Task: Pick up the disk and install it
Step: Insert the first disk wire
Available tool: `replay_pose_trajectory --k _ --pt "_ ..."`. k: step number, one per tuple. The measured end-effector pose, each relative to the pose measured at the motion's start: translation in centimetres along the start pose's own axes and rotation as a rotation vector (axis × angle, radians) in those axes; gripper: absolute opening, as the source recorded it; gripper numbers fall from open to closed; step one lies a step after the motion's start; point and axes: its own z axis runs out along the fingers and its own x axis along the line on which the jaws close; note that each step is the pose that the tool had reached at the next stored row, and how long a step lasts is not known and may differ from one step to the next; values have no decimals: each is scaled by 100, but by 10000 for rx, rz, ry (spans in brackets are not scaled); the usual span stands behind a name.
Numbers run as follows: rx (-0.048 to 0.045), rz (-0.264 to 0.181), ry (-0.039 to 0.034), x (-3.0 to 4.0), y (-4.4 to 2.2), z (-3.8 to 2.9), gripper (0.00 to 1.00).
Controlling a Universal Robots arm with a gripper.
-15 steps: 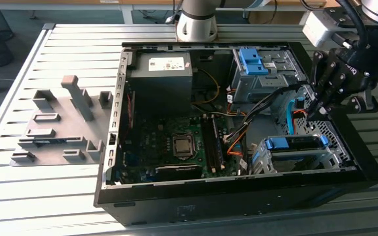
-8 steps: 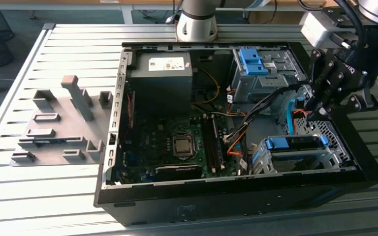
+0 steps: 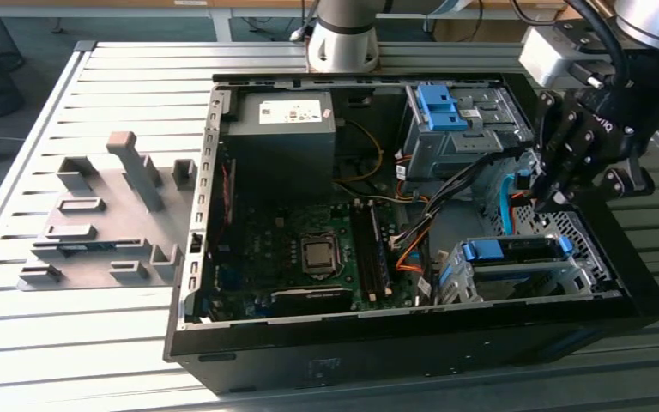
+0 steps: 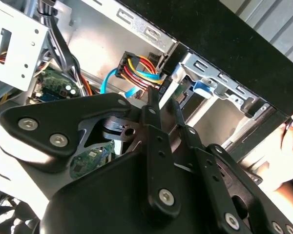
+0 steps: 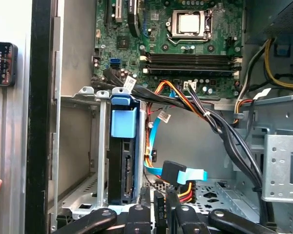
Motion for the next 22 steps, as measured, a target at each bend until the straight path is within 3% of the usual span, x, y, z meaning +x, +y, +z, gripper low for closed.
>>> replay_pose_trajectory --k 5,7,10,16,18,22 --pt "0 0 31 -8 -4 40 27" --pt "0 1 34 -8 -4 41 19" --pt "0 1 31 -8 -4 44 16" --pt "63 5 31 17 77 48 16" --pt "79 10 32 39 86 54 16" --pt "103 13 32 153 92 80 16"
